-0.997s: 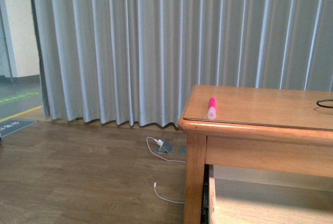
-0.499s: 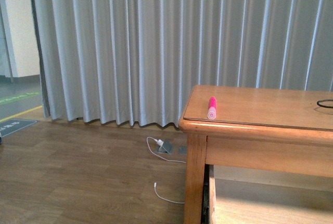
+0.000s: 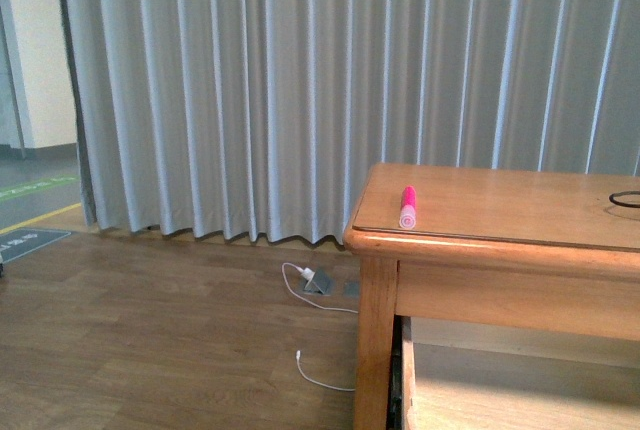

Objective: Place pink marker in drawer with both arms

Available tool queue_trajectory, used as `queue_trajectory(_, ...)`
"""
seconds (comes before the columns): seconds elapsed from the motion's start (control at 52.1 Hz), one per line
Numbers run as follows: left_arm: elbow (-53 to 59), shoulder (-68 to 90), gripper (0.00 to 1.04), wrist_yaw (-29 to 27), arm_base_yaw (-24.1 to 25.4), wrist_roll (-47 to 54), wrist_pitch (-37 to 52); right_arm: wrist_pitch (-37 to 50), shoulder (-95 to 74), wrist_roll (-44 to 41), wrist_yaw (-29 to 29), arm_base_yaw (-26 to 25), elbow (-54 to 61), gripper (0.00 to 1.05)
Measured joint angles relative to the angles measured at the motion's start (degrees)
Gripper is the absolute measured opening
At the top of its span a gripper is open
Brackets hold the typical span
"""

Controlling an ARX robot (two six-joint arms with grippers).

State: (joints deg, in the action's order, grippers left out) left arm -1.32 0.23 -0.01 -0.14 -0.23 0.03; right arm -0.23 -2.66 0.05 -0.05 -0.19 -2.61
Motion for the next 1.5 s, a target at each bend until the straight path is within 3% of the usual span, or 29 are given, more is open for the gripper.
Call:
queue_trajectory(0.115, 0.02, 0.0, 0.99, 0.0, 0.0, 0.0, 0.0, 0.0, 0.0, 0.04, 0.0, 0.0, 0.0, 0.98)
queue_trajectory(0.23, 0.0, 0.0, 0.99, 0.0, 0.0, 0.0, 0.0, 0.0, 0.0, 0.02, 0.0, 0.0, 0.0, 0.96)
queue_trajectory(0.268, 0.0, 0.55, 0.99, -3.54, -1.36, -1.53, 0.66, 0.0, 0.0, 0.02, 0.0, 0.0, 0.0, 0.96)
queue_trajectory(0.345, -0.2, 4.72, 0.99, -17.68, -7.3, -6.88, 3.52, 0.0, 0.02, 0.02, 0.02, 0.0, 0.0, 0.96)
queue_trajectory(0.422, -1.36, 10.75, 0.99, -20.98, -11.39, -8.87, 6.05, 0.0, 0.02, 0.0, -0.02, 0.0, 0.0, 0.96)
queue_trajectory(0.594, -11.47, 29.9, 0.99, -14.47, -13.81, -8.52, 13.4, 0.0, 0.02, 0.02, 0.0, 0.0, 0.0, 0.96)
queue_trajectory(0.805, -30.1, 56.57, 0.99, -7.19, -17.49, 1.14, 21.44, 0.0, 0.04, 0.02, 0.0, 0.0, 0.0, 0.96)
queue_trajectory(1.093, -51.78, 80.35, 0.99, -3.87, -22.38, 5.81, 19.28, 0.0, 0.04, 0.02, 0.0, 0.0, 0.0, 0.96)
queue_trajectory(1.496, -83.58, 106.03, 0.99, -1.29, -25.53, 3.43, 7.87, 0.0, 0.04, 0.02, 0.0, 0.0, 0.0, 0.96)
